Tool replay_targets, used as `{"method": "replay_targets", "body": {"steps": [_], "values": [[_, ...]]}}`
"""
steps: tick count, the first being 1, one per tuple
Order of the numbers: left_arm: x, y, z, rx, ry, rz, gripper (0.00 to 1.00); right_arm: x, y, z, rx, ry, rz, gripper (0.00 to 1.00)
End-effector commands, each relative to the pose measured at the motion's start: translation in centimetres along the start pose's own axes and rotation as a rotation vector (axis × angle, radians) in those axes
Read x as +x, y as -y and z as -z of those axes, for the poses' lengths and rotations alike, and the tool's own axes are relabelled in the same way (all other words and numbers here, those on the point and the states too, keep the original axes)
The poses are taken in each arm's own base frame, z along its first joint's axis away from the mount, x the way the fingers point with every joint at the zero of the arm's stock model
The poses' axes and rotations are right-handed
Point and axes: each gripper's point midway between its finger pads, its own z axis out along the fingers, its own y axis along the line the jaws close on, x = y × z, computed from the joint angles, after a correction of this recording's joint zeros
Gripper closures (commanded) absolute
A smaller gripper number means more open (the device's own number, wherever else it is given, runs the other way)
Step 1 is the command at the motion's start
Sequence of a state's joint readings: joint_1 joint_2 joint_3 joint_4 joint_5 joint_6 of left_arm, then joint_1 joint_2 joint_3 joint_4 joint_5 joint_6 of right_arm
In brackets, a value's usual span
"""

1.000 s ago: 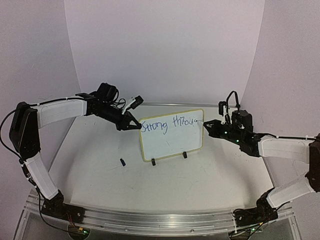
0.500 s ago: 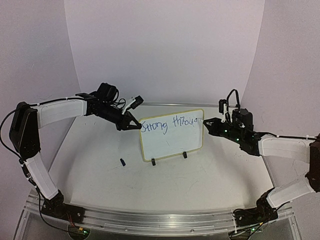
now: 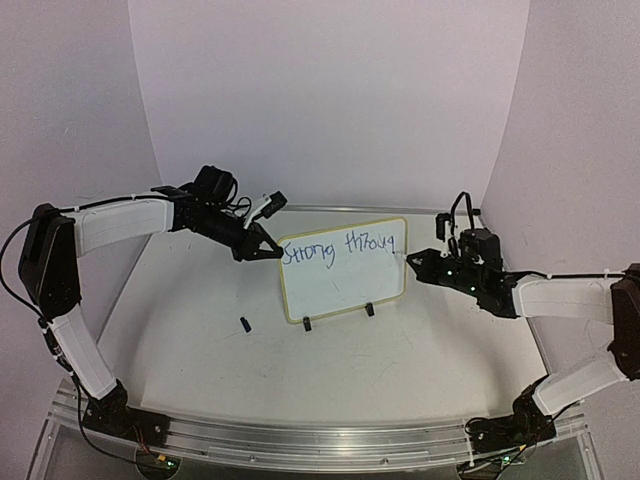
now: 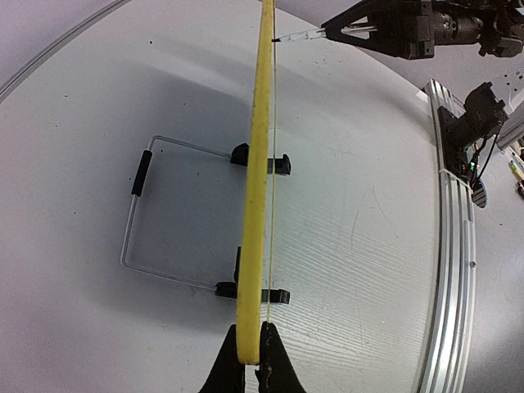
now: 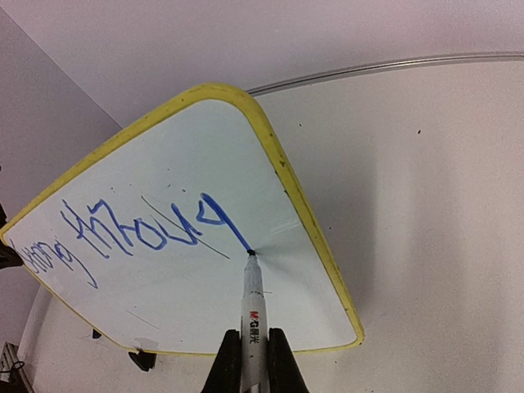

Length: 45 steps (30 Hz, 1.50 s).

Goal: Write a sentence on the whiteboard

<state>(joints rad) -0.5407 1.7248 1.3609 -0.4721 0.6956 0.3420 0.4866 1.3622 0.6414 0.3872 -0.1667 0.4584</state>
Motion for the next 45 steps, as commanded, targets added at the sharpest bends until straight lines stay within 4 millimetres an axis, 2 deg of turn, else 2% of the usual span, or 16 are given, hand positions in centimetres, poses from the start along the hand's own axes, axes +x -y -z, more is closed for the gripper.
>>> {"method": "replay_targets", "body": {"steps": [1, 10, 15, 20, 29, 38, 45], "values": [[2.3, -0.4, -0.8, -0.038, -0.098, -0.003, 1.00, 0.3, 0.6, -0.5, 0.013, -0.003, -0.017, 1.00], [2.3, -0.4, -0.9, -0.036, -0.100, -0.004, 1.00, -0.3, -0.6, -0.5, -0.036, -0.004, -0.023, 1.00], [2.4, -0.4, -0.9, -0.038, -0.101, -0.004, 1.00, -1.4, -1.7, 0.0, -0.075, 0.017, -0.026, 1.00], [2.3, -0.4, -0.8, -0.039, -0.100, -0.005, 1.00, -2.9, -2.6, 1.2, -0.100, 0.065, -0.030, 1.00], [2.3, -0.4, -0.8, -0.039, -0.100, -0.005, 1.00, -5.0, -3.0, 3.6, -0.092, 0.148, -0.030, 1.00], [2.5, -0.4, -0.9, -0.041, -0.103, -0.003, 1.00, -4.7, -2.1, 2.9, -0.063, 0.136, -0.016, 1.00], [2.5, -0.4, -0.9, -0.038, -0.102, -0.004, 1.00, -6.2, -2.5, 2.6, -0.058, 0.170, 0.007, 1.00]]}}
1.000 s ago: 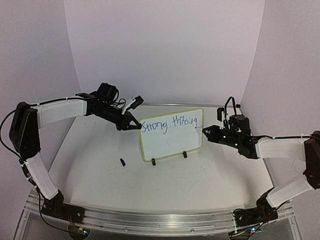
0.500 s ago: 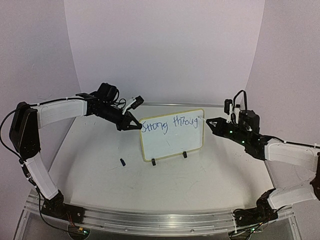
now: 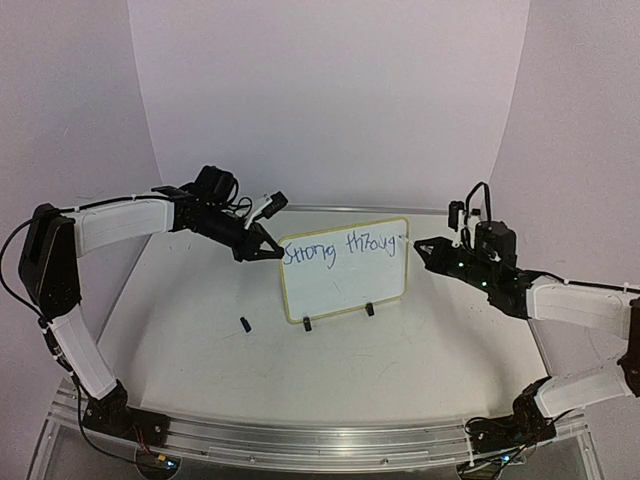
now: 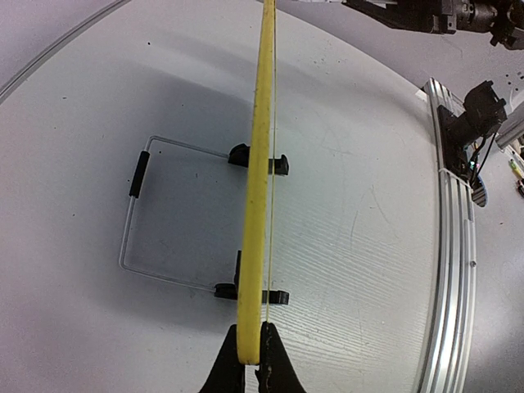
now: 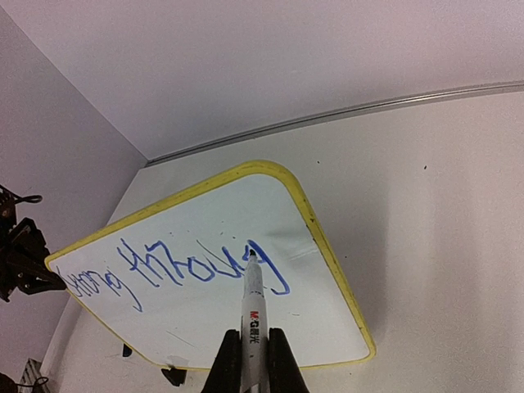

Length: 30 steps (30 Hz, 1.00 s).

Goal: Write a sentence on the whiteboard

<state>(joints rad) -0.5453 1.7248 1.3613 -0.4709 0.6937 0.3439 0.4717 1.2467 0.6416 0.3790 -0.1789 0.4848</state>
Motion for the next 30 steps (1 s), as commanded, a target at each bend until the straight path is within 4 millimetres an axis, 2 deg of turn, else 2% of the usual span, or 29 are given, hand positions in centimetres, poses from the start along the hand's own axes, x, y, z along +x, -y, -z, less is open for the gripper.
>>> {"method": "replay_targets", "body": {"steps": [1, 8, 15, 26, 30], "values": [[2.5, -0.6, -0.8, -0.039, -0.103, 0.003, 1.00, -3.0, -1.1, -0.3, -0.010, 0.080, 0.034, 1.00], [2.6, -0.6, -0.8, -0.040, -0.104, 0.003, 1.00, -4.3, -1.8, -1.2, -0.030, 0.103, 0.052, 1.00], [2.6, -0.6, -0.8, -0.041, -0.104, 0.000, 1.00, -4.0, -1.4, -2.2, -0.011, 0.090, 0.059, 1.00], [2.5, -0.6, -0.9, -0.040, -0.103, 0.000, 1.00, 0.1, 1.1, -2.1, 0.040, 0.005, 0.003, 1.00], [2.6, -0.6, -0.9, -0.040, -0.105, 0.002, 1.00, 0.6, 1.5, -2.1, 0.047, -0.005, -0.004, 1.00]]}}
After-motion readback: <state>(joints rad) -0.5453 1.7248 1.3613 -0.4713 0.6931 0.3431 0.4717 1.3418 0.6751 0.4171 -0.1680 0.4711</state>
